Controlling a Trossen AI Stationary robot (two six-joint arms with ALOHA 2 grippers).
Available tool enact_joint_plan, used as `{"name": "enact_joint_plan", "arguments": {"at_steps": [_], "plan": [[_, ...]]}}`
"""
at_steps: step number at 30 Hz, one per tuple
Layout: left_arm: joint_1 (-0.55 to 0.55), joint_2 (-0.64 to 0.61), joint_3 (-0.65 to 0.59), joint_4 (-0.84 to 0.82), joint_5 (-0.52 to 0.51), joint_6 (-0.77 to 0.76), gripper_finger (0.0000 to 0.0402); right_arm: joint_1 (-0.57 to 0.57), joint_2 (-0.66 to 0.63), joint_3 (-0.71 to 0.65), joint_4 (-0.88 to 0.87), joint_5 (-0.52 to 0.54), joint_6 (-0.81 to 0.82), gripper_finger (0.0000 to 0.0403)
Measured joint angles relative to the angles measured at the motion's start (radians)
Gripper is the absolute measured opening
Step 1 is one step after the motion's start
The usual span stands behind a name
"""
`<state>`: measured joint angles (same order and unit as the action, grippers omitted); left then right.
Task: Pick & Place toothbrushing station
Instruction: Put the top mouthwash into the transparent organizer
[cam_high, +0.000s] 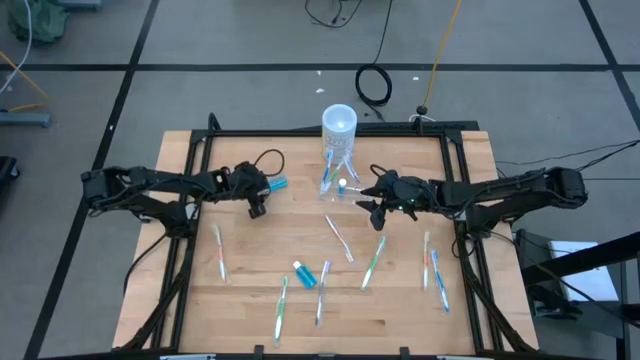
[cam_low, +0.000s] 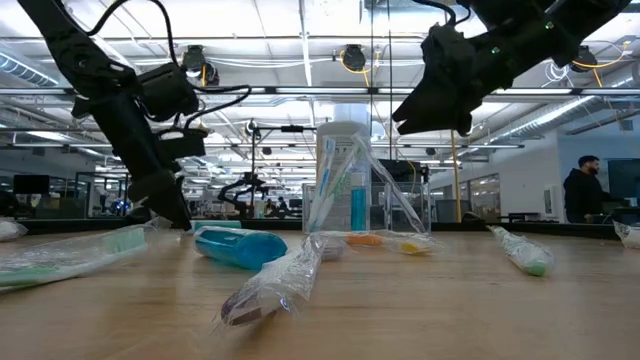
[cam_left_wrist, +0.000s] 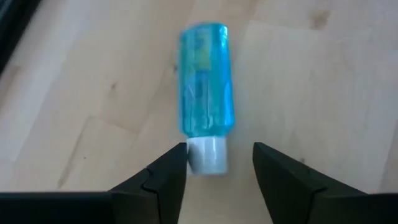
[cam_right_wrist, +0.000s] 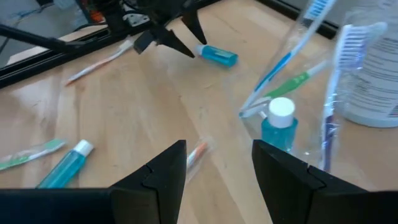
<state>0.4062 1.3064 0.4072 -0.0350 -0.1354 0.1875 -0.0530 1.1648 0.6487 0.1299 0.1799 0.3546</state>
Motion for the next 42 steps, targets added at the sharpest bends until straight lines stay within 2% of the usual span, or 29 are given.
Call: {"name": "enact_joint_plan", "arguments": {"at_steps": [5, 9, 16, 25, 30, 33, 39, 42], "plan": [[0.035, 0.052, 0.004, -0.003, 0.052, 0.033, 0.0128, 0.041, 0.0, 0.0, 0.0, 0.001, 0.0, 0.0178], [0.063, 0.084, 0.005, 0.022, 0.068, 0.032, 0.0108, 0.07, 0.0, 0.0, 0.001, 0.0, 0.03, 0.0178], [0.051, 0.089, 0.002, 0.15, 0.058, 0.115, 0.0103, 0.097, 0.0, 0.0, 0.001, 0.002, 0.047, 0.0178], [0.04, 0.088, 0.061, 0.155, 0.051, 0.159, 0.0102, 0.136, 0.0, -0.001, 0.001, 0.004, 0.079, 0.0178], [-0.024, 0.088, 0.131, 0.153, 0.057, 0.217, 0.0102, 0.151, 0.0, -0.001, 0.0, 0.005, 0.074, 0.0178], [-0.074, 0.087, 0.199, 0.089, 0.033, 0.299, 0.0102, 0.154, 0.0, -0.001, 0.0, 0.006, 0.074, 0.0178], [-0.152, 0.079, 0.403, -0.195, -0.14, 0.381, 0.0102, 0.153, 0.0, -0.001, 0.0, 0.006, 0.071, 0.0178], [-0.183, 0.079, 0.491, -0.294, -0.155, 0.388, 0.0101, 0.153, 0.0, -0.001, 0.0, 0.006, 0.067, 0.0178]]}}
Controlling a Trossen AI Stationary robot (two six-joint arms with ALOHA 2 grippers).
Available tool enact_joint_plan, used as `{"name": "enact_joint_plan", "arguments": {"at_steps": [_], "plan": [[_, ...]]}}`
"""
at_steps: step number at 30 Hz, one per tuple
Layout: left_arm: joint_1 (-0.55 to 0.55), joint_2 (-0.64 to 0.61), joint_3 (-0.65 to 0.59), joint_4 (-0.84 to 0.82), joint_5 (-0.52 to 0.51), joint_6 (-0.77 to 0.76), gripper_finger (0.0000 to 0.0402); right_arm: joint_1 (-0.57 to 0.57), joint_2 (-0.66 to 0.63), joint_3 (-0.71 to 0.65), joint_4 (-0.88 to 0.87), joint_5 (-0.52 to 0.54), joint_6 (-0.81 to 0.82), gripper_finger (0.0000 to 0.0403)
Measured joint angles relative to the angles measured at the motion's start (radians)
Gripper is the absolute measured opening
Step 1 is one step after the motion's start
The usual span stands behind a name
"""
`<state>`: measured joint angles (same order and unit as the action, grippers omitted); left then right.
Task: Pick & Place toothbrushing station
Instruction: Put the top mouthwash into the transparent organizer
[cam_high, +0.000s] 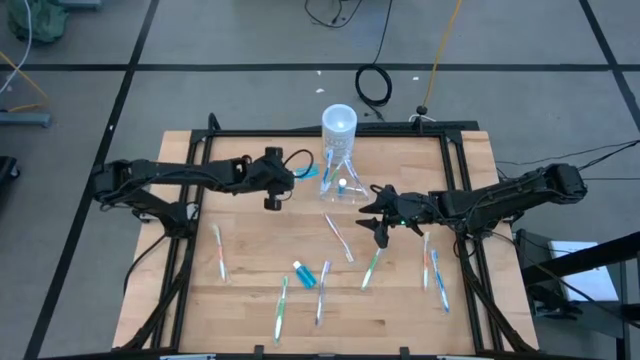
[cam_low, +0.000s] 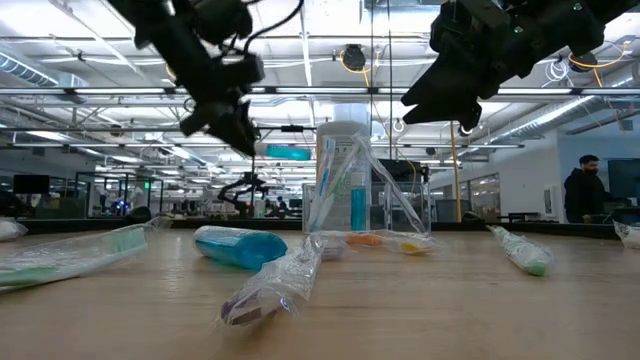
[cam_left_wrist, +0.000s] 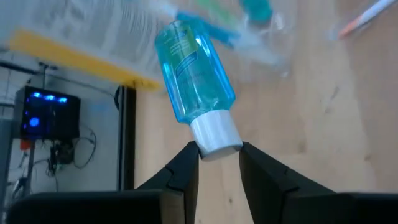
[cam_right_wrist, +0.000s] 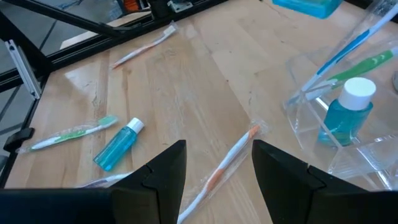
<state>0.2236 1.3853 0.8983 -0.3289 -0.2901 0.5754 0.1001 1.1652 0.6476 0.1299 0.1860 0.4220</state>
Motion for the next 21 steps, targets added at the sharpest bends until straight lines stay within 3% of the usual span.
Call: {"name": "enact_joint_plan", "arguments": {"at_steps": [5, 13, 16, 21], "plan": [[-0.046, -0.001, 0.07, -0.002, 0.028, 0.029, 0.0101, -0.001, 0.0, 0.0, 0.001, 0.006, -0.063, 0.0178], [-0.124, 0.0, 0.07, 0.054, 0.035, 0.038, 0.0102, -0.002, 0.039, 0.0, 0.099, 0.178, -0.213, 0.0178], [-0.145, 0.0, 0.07, 0.062, 0.035, -0.01, 0.0102, -0.001, 0.119, -0.003, 0.208, 0.174, -0.446, 0.0178], [-0.174, 0.0, 0.07, 0.065, 0.037, -0.104, 0.0102, -0.001, 0.305, -0.002, 0.649, 0.103, -0.951, 0.0177]]}}
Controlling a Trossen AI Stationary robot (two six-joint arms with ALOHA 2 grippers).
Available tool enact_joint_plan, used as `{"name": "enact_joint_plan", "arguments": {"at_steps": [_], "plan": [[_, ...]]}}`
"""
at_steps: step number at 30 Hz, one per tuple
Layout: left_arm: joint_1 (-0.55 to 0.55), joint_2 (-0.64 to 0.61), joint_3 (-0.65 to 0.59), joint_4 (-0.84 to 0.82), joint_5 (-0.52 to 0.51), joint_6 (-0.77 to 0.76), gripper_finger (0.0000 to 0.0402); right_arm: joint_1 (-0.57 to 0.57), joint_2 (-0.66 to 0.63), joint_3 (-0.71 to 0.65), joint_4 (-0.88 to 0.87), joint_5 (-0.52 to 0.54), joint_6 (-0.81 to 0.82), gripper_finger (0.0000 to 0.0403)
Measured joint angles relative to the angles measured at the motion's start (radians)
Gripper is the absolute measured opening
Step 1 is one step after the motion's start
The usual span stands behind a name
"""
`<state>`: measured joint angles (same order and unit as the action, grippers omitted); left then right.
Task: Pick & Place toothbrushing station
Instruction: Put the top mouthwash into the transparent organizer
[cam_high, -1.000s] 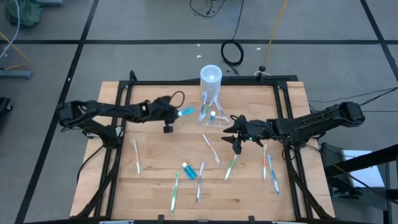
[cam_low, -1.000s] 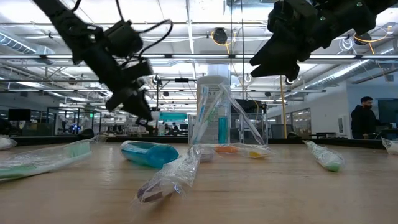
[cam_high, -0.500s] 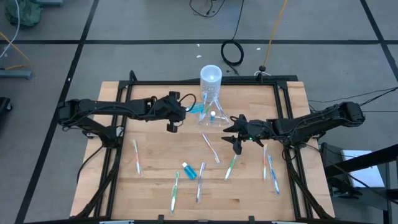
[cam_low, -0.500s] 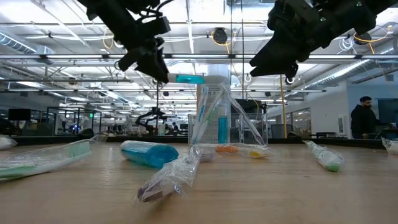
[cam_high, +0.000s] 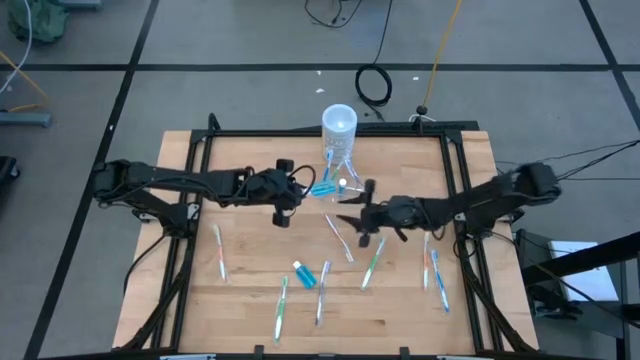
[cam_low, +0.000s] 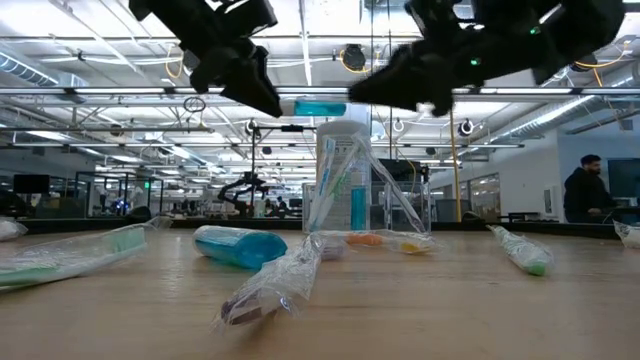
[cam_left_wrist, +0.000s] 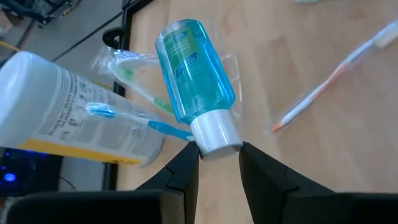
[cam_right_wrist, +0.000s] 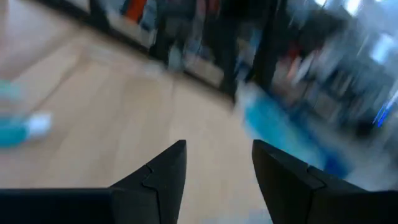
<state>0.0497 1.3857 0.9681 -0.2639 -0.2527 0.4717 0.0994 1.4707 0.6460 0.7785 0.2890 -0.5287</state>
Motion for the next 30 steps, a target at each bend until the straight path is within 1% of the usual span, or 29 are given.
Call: {"name": "enact_joint_plan", "arguments": {"at_steps": [3, 4, 6, 11, 14, 16, 18, 22, 25, 27, 30], "plan": [[-0.015, 0.0, 0.0, 0.006, 0.0, -0.068, 0.0102, 0.0, 0.111, 0.001, 0.314, -0.005, -0.118, 0.0172], [-0.019, 0.0, 0.0, 0.012, 0.0, -0.085, 0.0102, -0.003, 0.145, 0.001, 0.395, -0.005, -0.139, 0.0169], [-0.027, 0.0, 0.0, 0.026, 0.0, -0.114, 0.0102, -0.011, 0.204, 0.002, 0.485, -0.005, -0.206, 0.0165], [-0.044, 0.0, 0.0, 0.063, 0.0, -0.206, 0.0102, -0.027, 0.288, 0.009, 0.48, 0.016, -0.488, 0.016], [-0.046, 0.0, 0.0, 0.056, -0.002, -0.241, 0.0102, -0.01, 0.311, 0.041, 0.461, 0.11, -0.605, 0.016], [-0.045, 0.0, 0.0, 0.054, -0.005, -0.253, 0.0103, -0.003, 0.316, 0.064, 0.452, 0.158, -0.648, 0.016], [-0.046, 0.0, 0.0, 0.05, 0.0, -0.265, 0.0102, 0.001, 0.316, 0.069, 0.451, 0.174, -0.664, 0.016], [-0.046, 0.0, 0.0, 0.036, 0.001, -0.338, 0.0102, 0.006, 0.316, 0.071, 0.464, 0.153, -0.681, 0.0159], [-0.045, 0.0, -0.001, 0.024, 0.0, -0.397, 0.0102, 0.006, 0.316, 0.071, 0.475, 0.157, -0.746, 0.016], [-0.046, 0.0, -0.001, 0.026, 0.001, -0.407, 0.0102, 0.005, 0.317, 0.071, 0.469, 0.159, -0.776, 0.016], [-0.052, 0.0, -0.001, 0.021, 0.0, -0.406, 0.0103, 0.004, 0.317, 0.071, 0.455, 0.21, -0.81, 0.016]]}}
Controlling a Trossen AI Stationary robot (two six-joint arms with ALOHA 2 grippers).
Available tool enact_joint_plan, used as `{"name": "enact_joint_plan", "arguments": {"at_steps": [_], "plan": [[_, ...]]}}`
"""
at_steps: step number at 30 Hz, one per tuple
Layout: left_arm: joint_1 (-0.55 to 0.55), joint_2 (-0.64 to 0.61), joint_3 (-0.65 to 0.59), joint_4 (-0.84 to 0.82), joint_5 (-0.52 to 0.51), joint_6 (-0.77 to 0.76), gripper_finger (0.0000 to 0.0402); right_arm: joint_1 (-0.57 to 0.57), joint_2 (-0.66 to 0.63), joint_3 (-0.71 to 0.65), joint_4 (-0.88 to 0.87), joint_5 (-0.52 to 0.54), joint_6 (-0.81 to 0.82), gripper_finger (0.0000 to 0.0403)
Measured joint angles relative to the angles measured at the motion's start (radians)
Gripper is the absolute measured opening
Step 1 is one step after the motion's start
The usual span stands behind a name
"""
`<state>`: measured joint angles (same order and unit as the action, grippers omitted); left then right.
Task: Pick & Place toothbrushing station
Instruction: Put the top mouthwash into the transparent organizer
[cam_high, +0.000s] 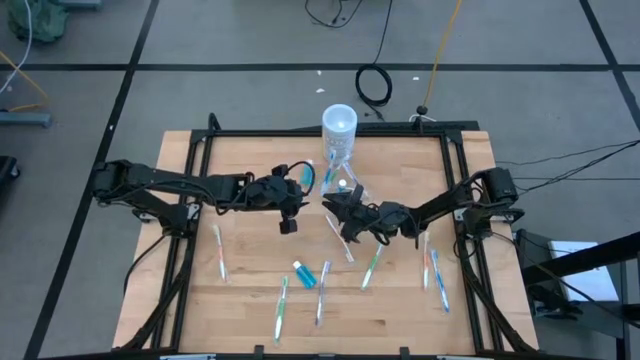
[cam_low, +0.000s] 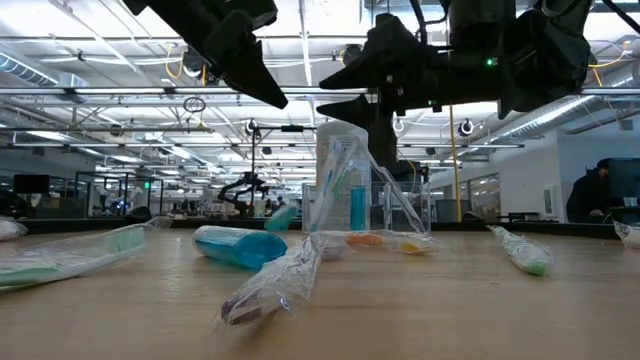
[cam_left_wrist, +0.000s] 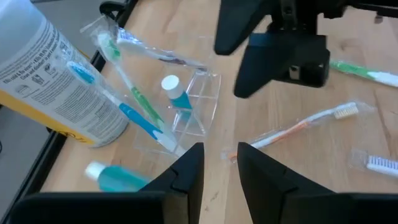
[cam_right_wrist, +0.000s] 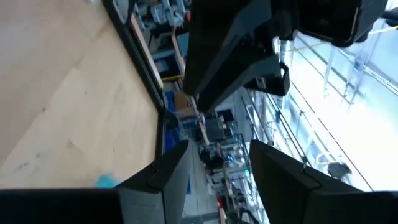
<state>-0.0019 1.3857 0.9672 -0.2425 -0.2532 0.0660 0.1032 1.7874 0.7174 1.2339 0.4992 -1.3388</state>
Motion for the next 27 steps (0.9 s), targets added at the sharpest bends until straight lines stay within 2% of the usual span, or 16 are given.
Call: {"name": "enact_joint_plan", "arguments": {"at_steps": [6, 11, 13, 19, 27], "plan": [[0.0, 0.0, 0.0, -0.051, -0.024, -0.035, 0.0103, 0.005, 0.0, 0.0, 0.019, 0.022, 0.002, 0.0158], [0.001, 0.0, 0.0, -0.147, -0.215, -0.087, 0.0104, 0.006, 0.0, 0.0, 0.019, 0.139, -0.052, 0.0156], [0.009, 0.003, 0.0, -0.167, -0.255, -0.108, 0.0104, 0.002, 0.0, 0.0, 0.019, 0.155, -0.062, 0.0155], [0.046, 0.005, 0.0, -0.172, -0.237, -0.163, 0.0113, 0.001, 0.0, 0.0, 0.019, 0.089, -0.037, 0.0155], [0.091, 0.006, -0.022, -0.168, -0.234, -0.169, 0.0192, -0.007, 0.0, 0.0, 0.018, 0.074, -0.006, 0.0155]]}}
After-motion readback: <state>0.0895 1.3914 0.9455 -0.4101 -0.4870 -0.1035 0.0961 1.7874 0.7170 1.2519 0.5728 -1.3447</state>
